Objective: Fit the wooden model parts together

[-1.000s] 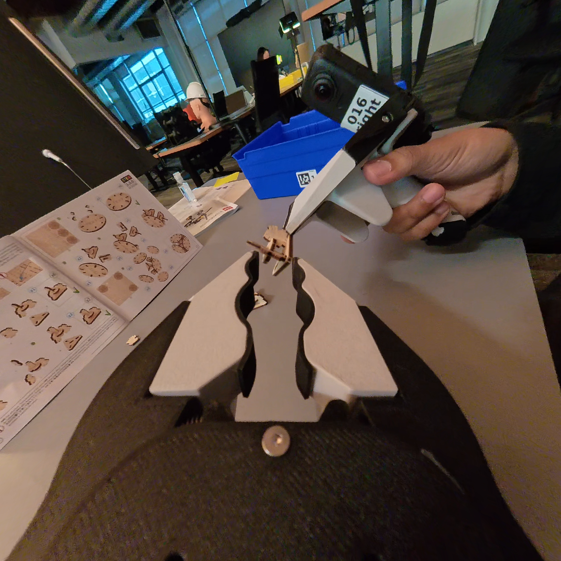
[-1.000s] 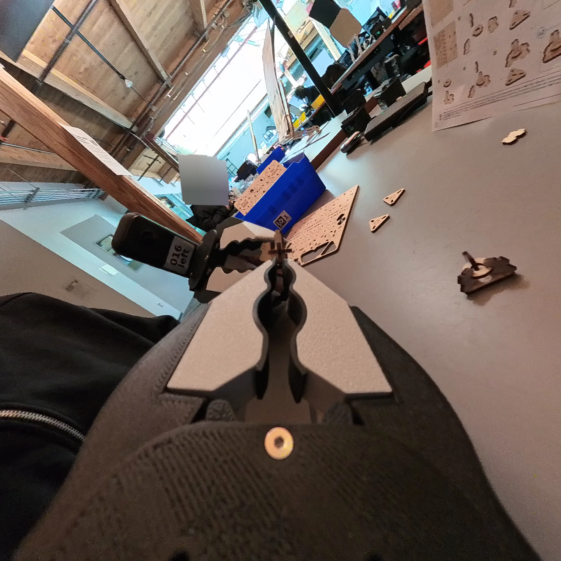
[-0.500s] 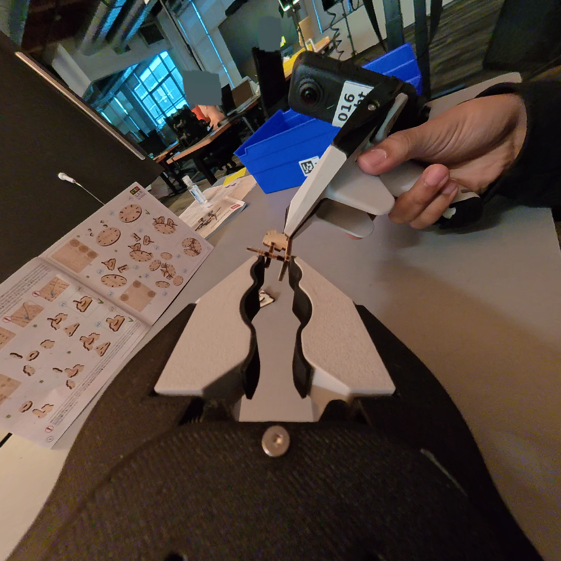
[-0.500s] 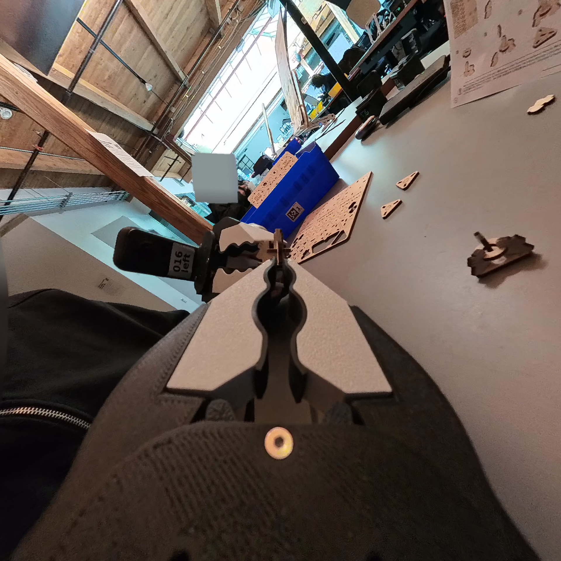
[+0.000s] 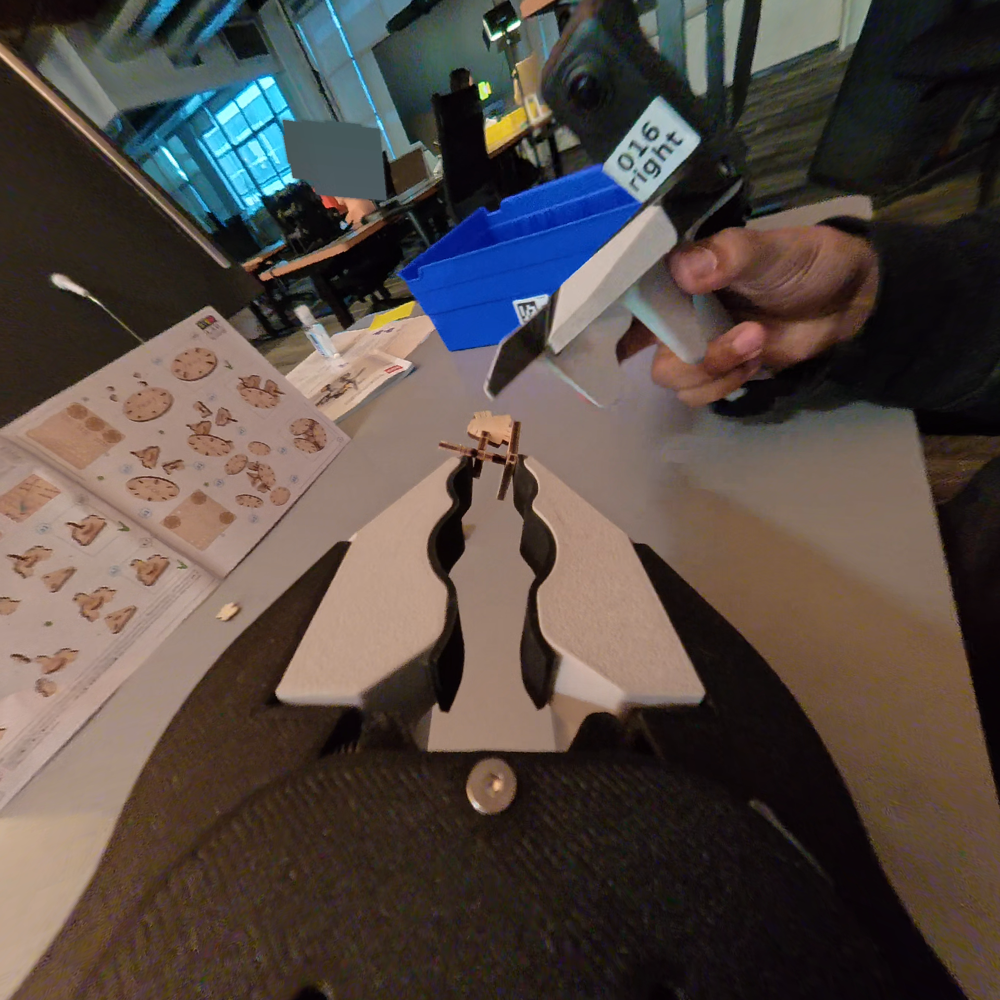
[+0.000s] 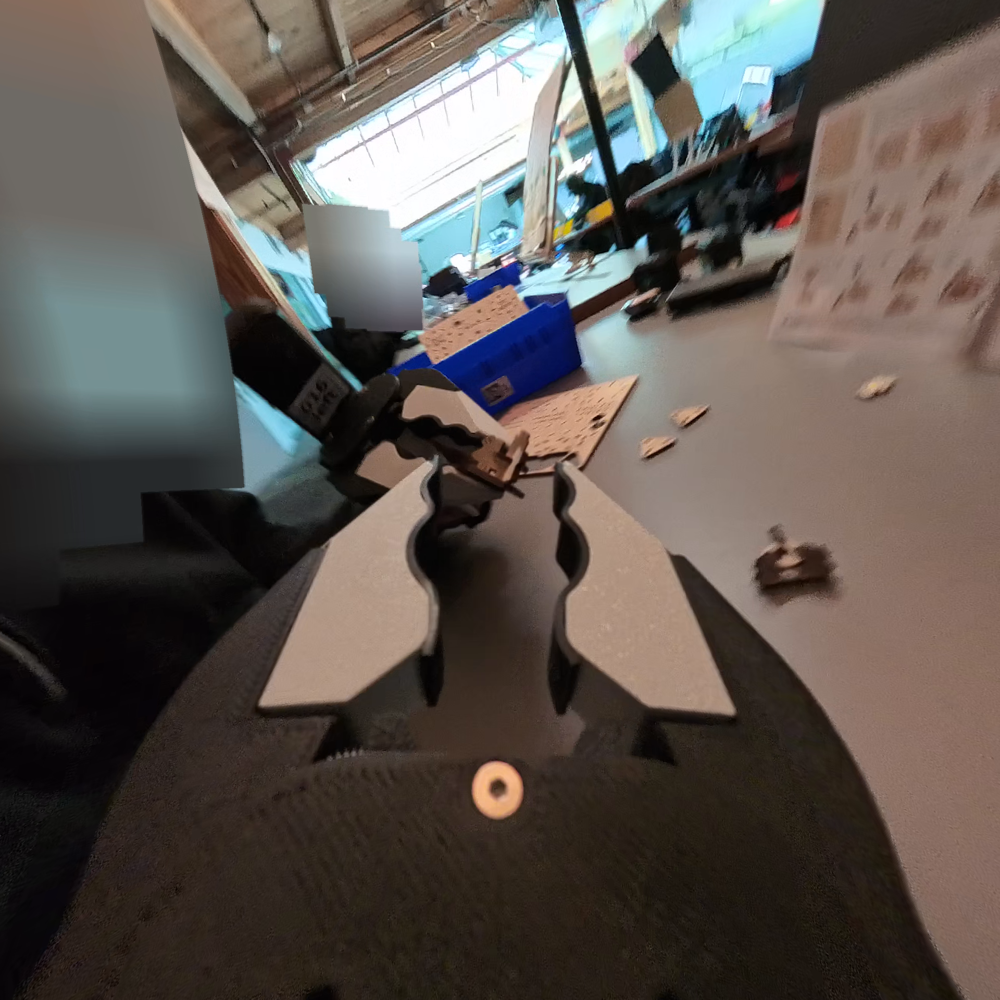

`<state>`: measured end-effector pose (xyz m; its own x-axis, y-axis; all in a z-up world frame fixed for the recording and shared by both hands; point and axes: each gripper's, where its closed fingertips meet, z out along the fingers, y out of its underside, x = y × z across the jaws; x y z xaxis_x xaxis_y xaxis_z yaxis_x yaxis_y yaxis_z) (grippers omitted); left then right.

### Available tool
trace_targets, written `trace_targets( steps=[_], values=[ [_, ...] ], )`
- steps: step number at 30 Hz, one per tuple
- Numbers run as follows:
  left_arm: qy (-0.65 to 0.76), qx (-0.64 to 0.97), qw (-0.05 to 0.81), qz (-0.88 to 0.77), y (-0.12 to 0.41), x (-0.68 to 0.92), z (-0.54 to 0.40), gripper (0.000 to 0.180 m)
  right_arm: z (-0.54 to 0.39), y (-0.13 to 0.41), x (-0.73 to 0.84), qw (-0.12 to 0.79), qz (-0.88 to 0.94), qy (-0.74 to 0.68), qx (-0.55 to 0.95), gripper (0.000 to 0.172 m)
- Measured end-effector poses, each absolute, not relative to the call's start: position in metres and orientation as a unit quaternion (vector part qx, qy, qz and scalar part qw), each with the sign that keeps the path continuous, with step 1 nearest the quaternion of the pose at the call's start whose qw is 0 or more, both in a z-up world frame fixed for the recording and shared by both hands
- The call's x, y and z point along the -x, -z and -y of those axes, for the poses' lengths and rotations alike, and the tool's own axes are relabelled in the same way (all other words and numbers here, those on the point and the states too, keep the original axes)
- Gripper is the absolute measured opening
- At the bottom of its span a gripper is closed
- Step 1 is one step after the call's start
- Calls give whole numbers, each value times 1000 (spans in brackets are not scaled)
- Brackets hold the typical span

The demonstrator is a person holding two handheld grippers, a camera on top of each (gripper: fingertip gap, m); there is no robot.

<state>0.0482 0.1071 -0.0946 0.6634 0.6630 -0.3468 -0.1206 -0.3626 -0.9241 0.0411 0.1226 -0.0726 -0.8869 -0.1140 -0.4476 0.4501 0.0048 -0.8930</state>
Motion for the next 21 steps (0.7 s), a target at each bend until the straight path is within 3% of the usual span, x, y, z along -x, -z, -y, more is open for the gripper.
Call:
trace_targets(
  steps=[2,7,11,21],
  values=[
    [-328,740,557,186,95,-51,-110,12,-130,67,-45,103,-693,712,-51,47],
    [-244,745,596,174,97,-63,-120,12,-137,83,-60,-82,-728,674,93,43],
    [-213,767,585,157,108,-70,-129,12,-134,91,-72,-83,-736,658,135,44],
    [-217,805,537,127,128,-76,-142,12,-129,119,-82,-109,-786,569,217,18]
  ],
)
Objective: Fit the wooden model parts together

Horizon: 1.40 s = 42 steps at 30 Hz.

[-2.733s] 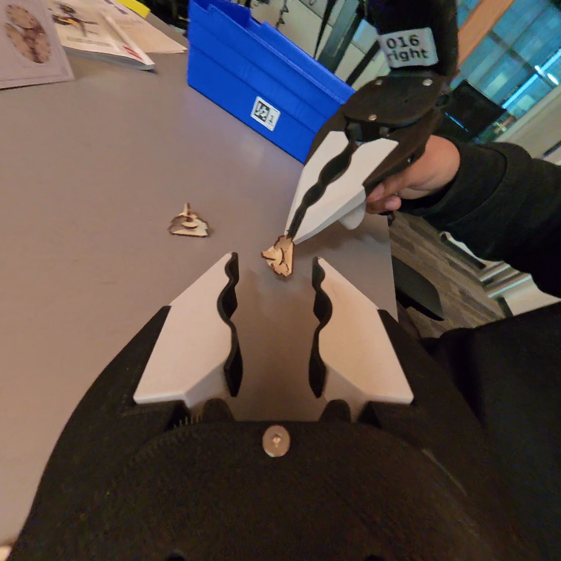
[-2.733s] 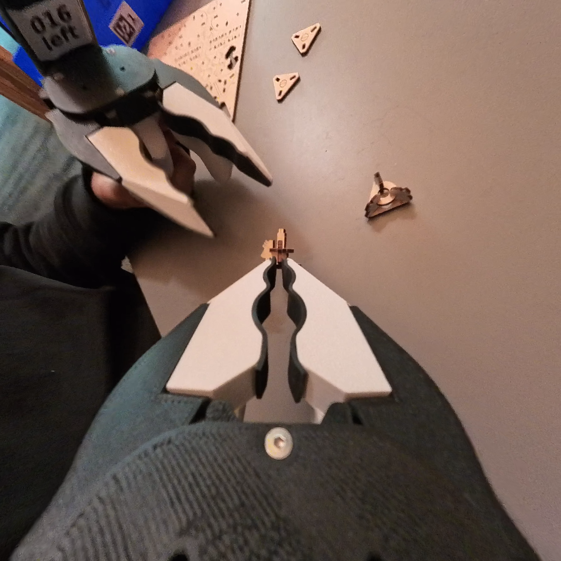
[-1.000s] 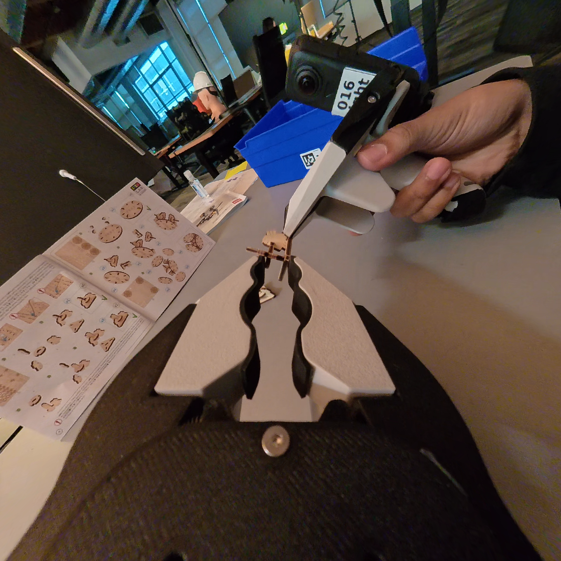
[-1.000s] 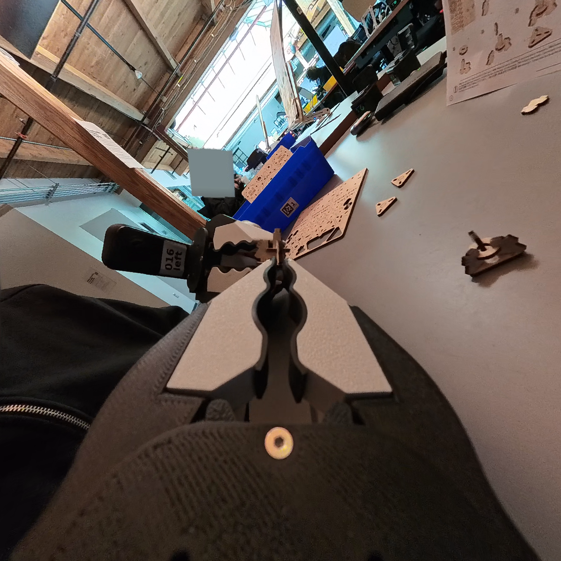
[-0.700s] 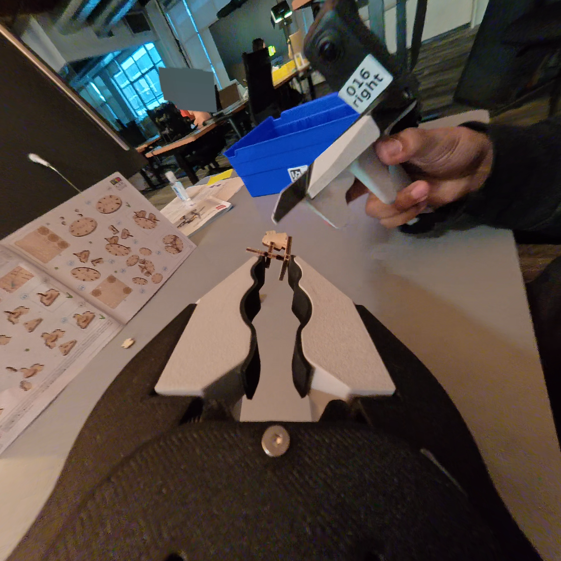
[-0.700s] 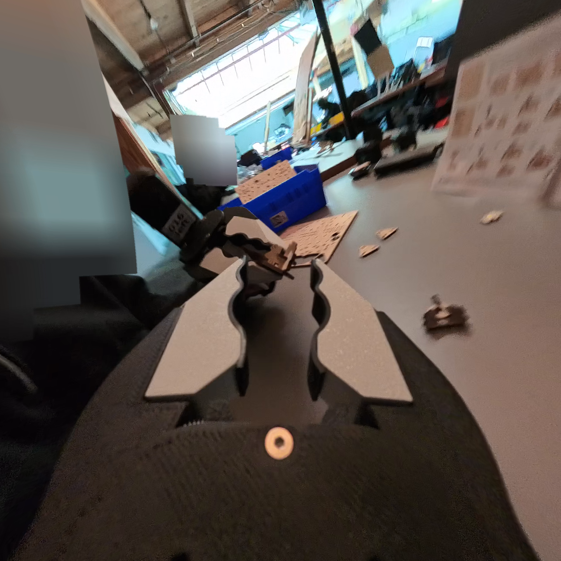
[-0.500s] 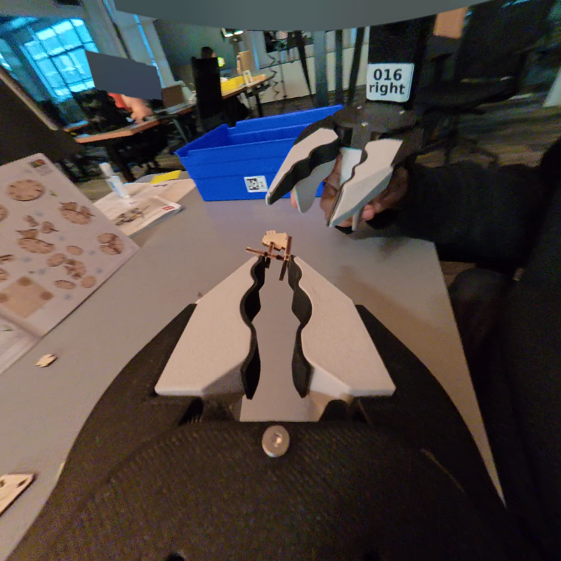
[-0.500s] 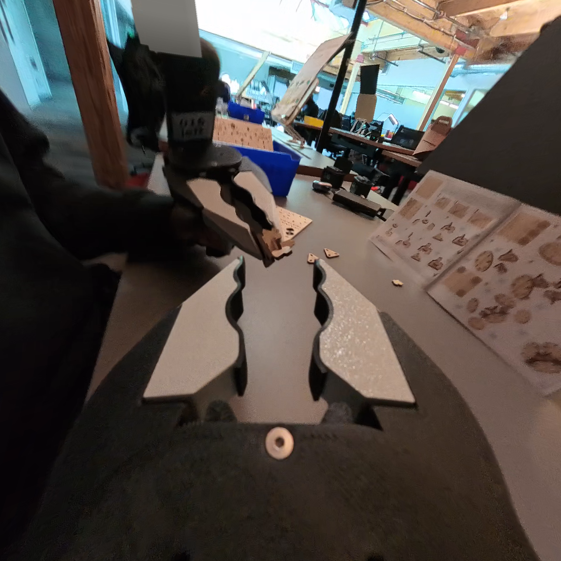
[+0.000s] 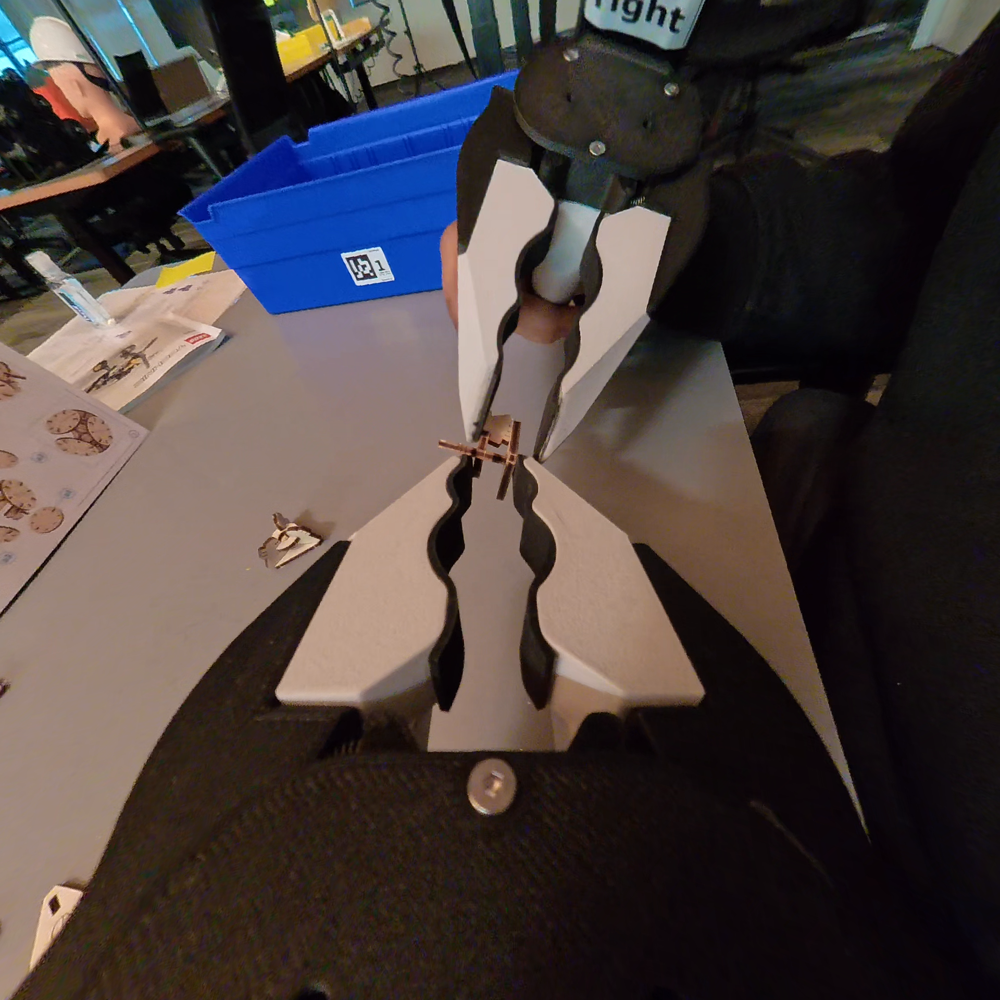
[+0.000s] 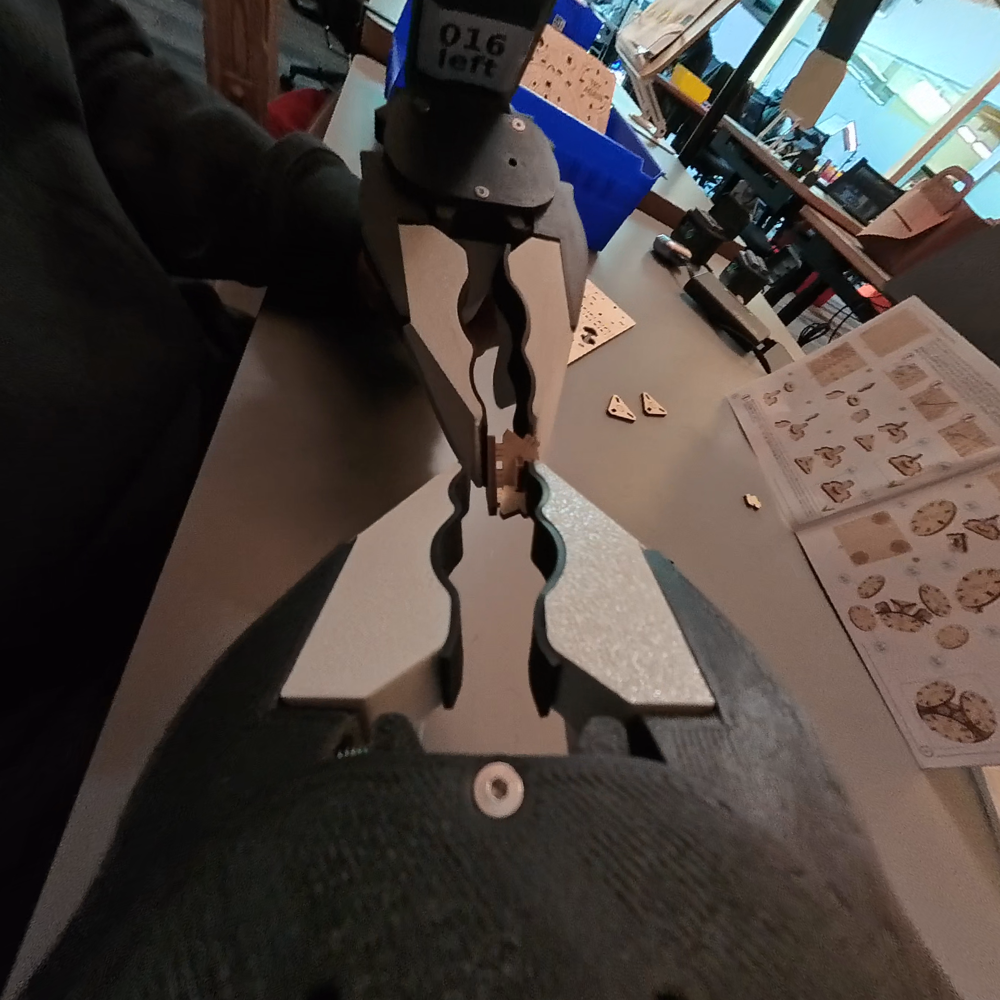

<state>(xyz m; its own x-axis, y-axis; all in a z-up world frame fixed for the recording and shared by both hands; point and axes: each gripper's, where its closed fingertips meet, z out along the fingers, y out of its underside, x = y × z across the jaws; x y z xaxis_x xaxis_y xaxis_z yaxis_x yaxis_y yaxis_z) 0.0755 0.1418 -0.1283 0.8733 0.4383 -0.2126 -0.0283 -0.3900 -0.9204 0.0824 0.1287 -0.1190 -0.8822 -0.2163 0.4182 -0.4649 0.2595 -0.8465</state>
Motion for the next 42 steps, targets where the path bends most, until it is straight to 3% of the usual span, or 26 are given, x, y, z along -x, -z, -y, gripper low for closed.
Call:
trace_targets(
  steps=[21,27,32,42],
  values=[
    [-230,798,541,133,126,-72,-141,13,-129,115,-76,111,773,-592,-202,11],
    [-255,772,565,139,111,-69,-135,22,-134,98,-71,110,744,-635,-177,11],
    [-257,764,579,120,103,-77,-136,2,-132,102,-69,121,749,-628,-174,11],
    [-241,767,581,127,105,-76,-137,1,-130,104,-70,114,752,-627,-171,10]
  ],
)
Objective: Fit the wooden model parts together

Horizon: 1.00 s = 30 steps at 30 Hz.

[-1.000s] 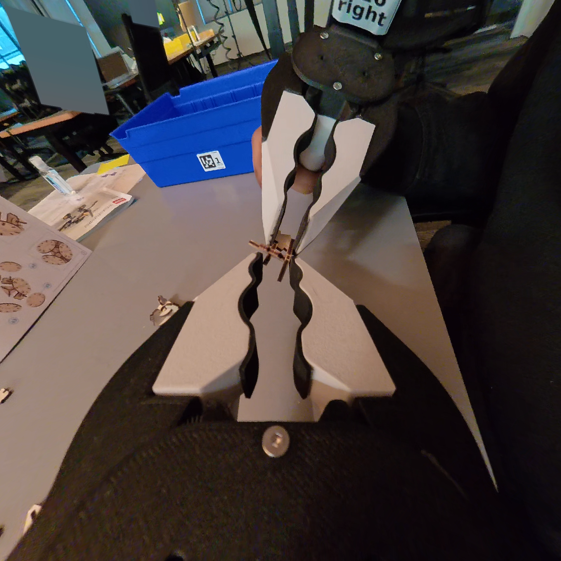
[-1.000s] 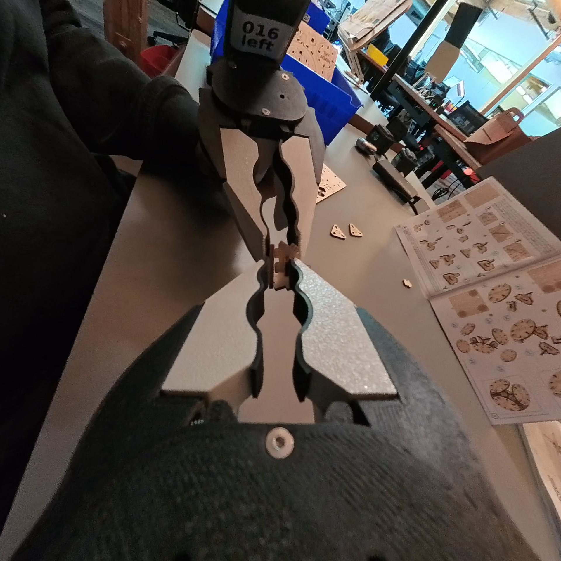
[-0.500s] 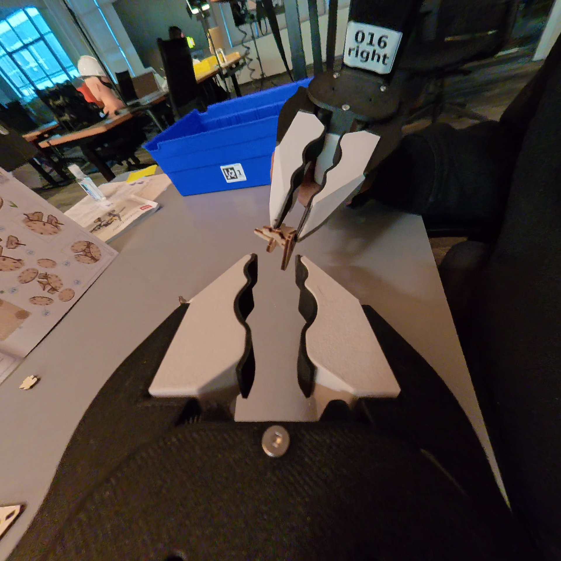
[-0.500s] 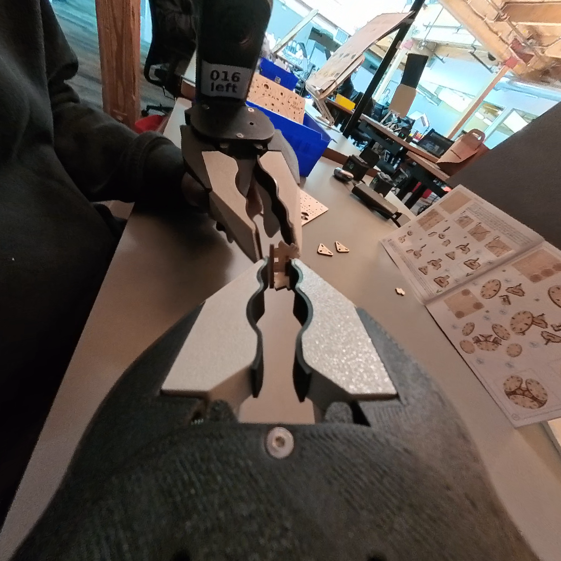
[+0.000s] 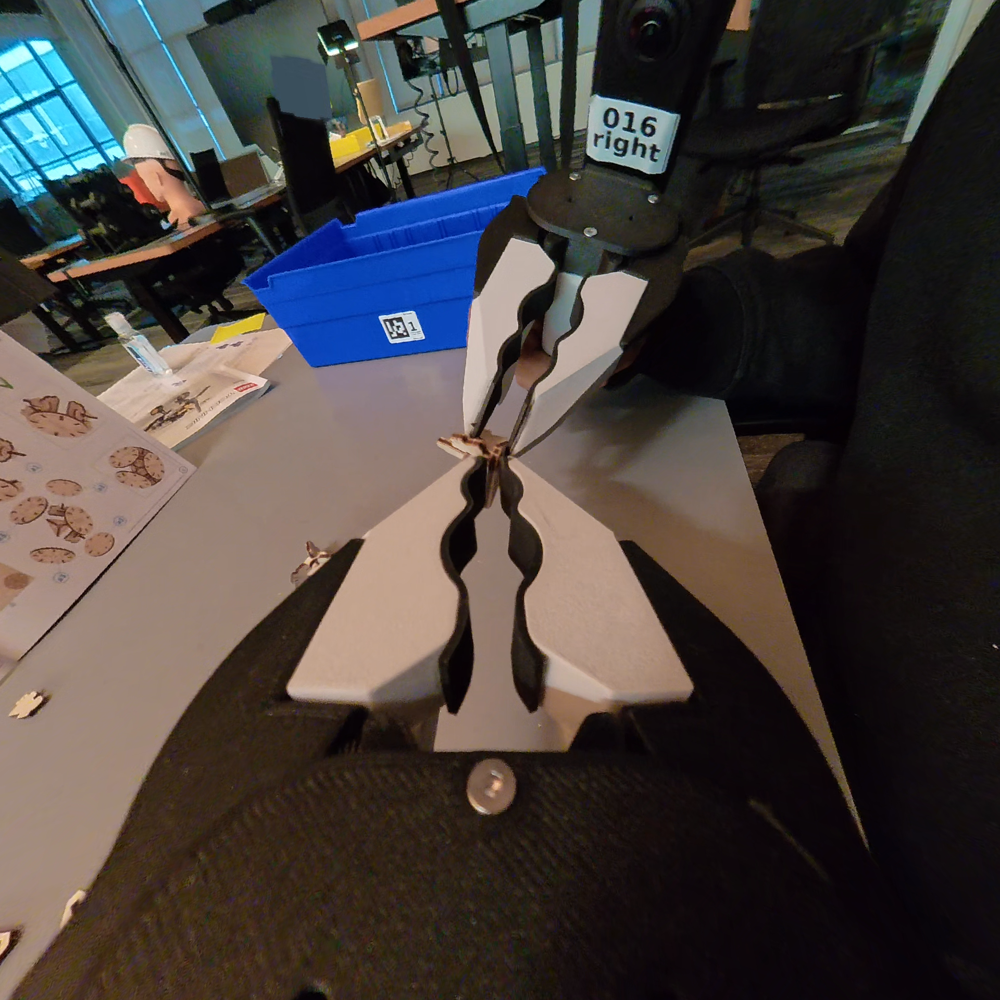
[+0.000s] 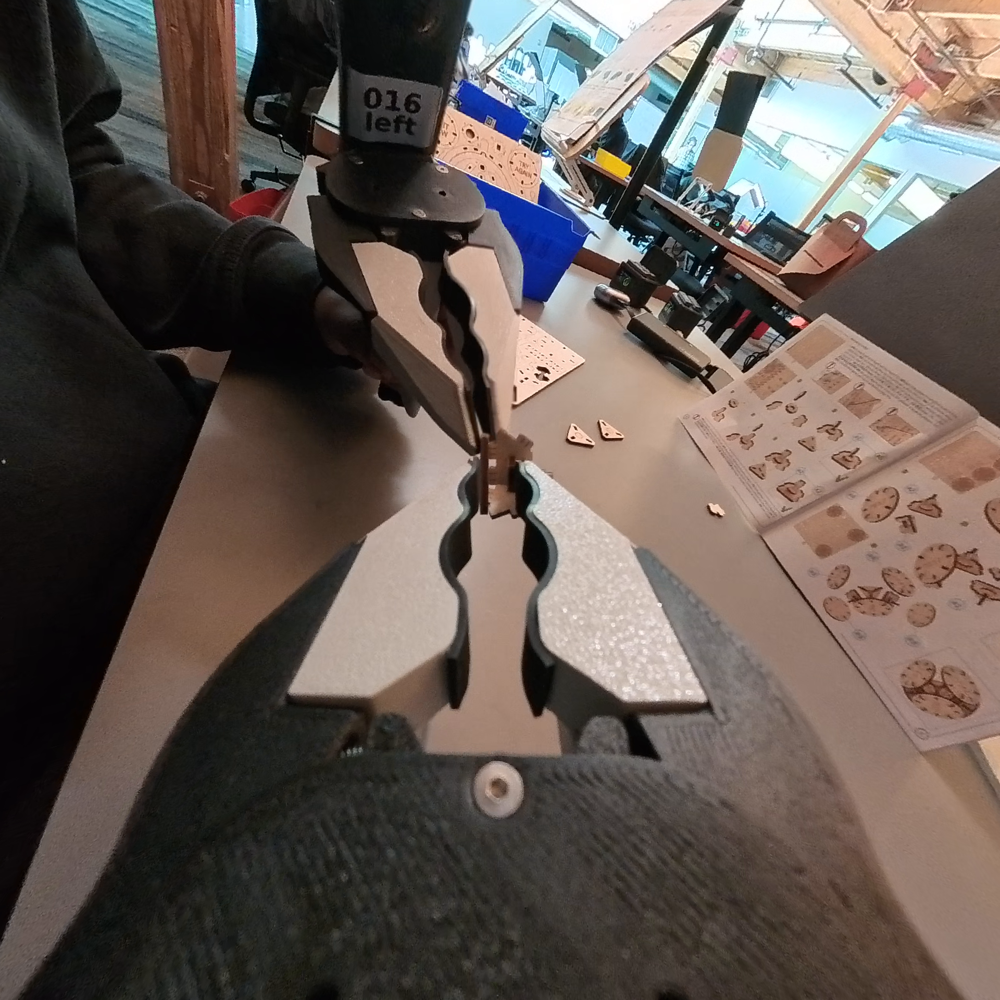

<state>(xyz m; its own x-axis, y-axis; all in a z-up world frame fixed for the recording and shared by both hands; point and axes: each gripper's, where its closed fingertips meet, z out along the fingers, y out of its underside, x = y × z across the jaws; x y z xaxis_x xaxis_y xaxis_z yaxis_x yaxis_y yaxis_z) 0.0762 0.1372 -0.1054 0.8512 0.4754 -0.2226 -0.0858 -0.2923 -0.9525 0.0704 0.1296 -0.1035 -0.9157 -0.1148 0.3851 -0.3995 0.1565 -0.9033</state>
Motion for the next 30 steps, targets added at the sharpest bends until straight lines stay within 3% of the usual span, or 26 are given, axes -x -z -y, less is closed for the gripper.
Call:
trace_targets(
  steps=[17,23,26,30],
  values=[
    [-261,774,565,118,109,-74,-137,1,-129,104,-69,96,755,-630,-157,10],
    [-271,760,575,132,105,-69,-133,41,-131,110,-70,88,763,-620,-160,11],
    [-263,777,558,126,114,-70,-137,38,-131,114,-71,86,768,-612,-166,11],
    [-266,792,537,116,122,-71,-141,20,-132,117,-73,81,772,-606,-171,11]
  ],
)
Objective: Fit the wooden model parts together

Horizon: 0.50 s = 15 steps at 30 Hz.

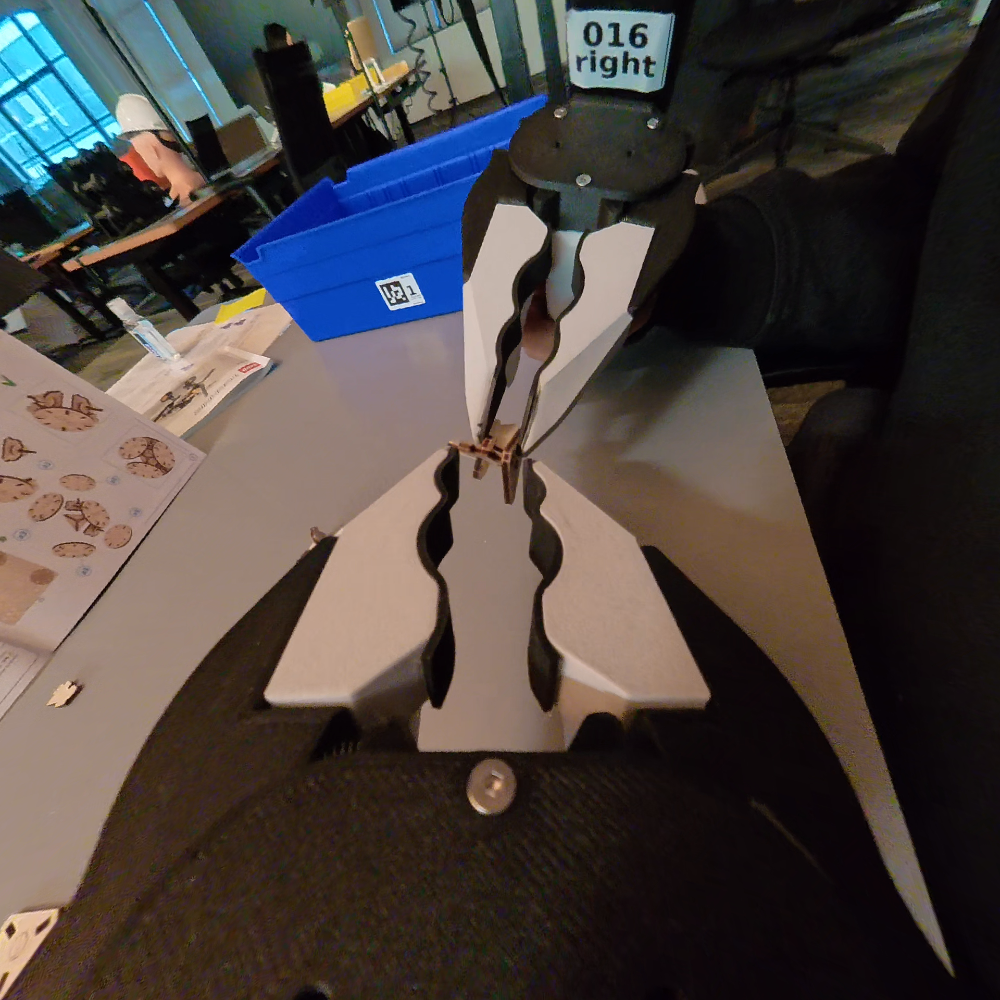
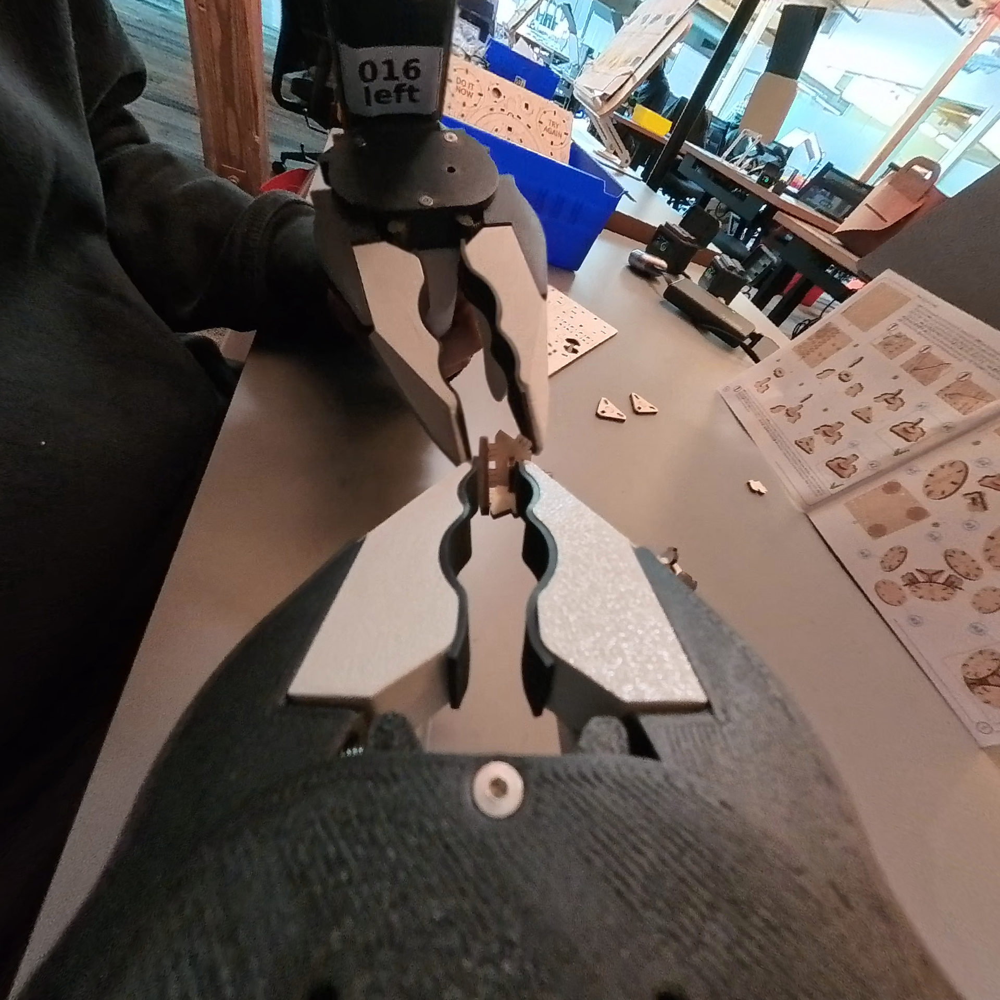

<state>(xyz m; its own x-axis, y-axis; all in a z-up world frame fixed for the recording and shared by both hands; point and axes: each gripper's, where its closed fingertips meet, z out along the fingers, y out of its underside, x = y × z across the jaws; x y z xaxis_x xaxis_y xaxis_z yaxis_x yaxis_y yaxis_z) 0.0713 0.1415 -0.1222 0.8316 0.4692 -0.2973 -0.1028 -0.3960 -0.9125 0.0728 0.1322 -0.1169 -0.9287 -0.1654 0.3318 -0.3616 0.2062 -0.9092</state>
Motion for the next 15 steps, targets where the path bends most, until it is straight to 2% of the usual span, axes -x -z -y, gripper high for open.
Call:
trace_targets(
  steps=[6,15],
  values=[
    [-272,803,518,112,129,-70,-142,10,-133,123,-71,85,781,-594,-172,11],
    [-284,809,503,111,132,-68,-142,11,-133,125,-69,82,784,-592,-169,10]
  ],
)
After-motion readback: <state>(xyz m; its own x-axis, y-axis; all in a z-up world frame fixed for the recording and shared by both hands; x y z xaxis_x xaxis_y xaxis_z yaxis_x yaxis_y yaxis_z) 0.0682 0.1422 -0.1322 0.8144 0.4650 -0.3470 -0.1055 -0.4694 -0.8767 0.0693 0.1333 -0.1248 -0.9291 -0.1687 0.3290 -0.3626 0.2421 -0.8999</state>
